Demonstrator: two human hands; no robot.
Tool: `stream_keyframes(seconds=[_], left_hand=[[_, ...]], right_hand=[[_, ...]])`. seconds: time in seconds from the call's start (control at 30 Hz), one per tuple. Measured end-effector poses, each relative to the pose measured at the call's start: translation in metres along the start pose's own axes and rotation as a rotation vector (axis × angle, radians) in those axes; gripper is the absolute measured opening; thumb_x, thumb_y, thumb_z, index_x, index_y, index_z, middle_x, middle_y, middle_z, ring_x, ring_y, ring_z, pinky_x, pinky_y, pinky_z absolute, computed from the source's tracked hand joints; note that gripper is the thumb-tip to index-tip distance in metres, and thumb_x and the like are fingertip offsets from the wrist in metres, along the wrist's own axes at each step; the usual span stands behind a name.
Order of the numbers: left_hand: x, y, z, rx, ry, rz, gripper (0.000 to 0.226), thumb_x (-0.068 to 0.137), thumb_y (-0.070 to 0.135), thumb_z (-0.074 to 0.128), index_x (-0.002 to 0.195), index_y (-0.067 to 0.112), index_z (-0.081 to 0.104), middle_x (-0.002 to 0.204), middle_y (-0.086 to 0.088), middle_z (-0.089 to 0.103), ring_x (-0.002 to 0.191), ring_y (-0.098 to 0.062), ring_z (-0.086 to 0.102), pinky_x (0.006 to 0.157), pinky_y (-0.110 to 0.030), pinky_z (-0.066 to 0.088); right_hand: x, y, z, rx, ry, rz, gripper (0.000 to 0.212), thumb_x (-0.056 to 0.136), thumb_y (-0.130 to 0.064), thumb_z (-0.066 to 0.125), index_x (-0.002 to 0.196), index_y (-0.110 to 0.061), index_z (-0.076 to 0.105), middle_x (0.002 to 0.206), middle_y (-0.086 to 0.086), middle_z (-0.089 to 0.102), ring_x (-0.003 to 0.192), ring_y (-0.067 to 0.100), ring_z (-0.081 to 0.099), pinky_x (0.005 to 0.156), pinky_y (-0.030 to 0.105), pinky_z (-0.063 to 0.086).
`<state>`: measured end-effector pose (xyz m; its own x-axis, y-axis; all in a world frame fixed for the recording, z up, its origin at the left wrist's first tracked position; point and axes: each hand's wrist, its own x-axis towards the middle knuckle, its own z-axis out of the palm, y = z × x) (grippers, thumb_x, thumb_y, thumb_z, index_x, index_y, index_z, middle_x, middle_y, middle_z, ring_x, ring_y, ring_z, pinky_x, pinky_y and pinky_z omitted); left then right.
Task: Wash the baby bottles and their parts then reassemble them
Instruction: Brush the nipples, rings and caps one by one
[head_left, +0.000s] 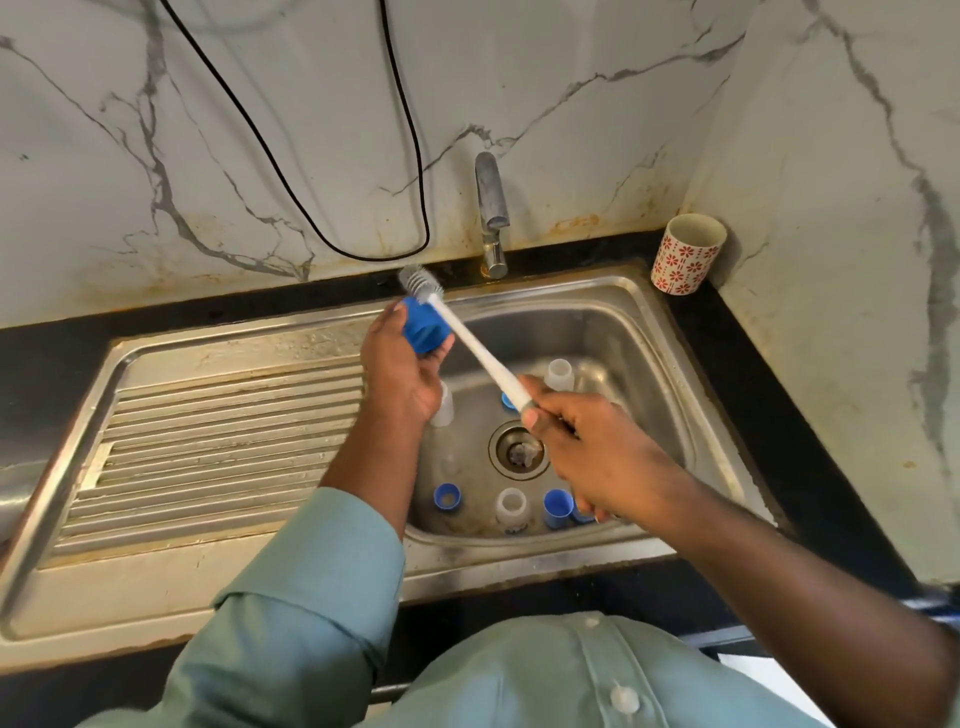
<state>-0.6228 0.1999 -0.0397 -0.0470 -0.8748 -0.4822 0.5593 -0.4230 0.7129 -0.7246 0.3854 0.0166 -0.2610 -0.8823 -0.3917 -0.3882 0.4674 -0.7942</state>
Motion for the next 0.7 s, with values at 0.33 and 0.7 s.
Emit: stream_keyframes(seconds=[0.33,0.7], left_hand=[[0.006,0.011,0.0,0.027,0.133,0.088,0.056,0.081,0.021,0.08,0.123,0.02,0.043,0.112,-0.007,0.058,0.093,-0.02,0.066,0.076,-0.032,0.061],[0.002,-0.005,0.008,0.212,0.037,-0.026,0.035,0.088,0.044,0.07,0.107,0.016,0.062,0.113,-0.01,0.063,0.095,-0.02,0.062,0.066,-0.029,0.053]], right_hand=[[-0.013,0.007,0.005,0.02,-0.097,0.002,0.018,0.102,-0.037,0.042,0.116,-0.038,0.055,0.062,-0.006,0.047,0.041,0.01,0.043,0.039,0.024,0.042],[-0.004,0.001,0.008,0.081,0.01,0.018,0.024,0.103,-0.034,0.041,0.122,-0.033,0.056,0.061,-0.003,0.045,0.041,0.011,0.044,0.039,0.027,0.043]])
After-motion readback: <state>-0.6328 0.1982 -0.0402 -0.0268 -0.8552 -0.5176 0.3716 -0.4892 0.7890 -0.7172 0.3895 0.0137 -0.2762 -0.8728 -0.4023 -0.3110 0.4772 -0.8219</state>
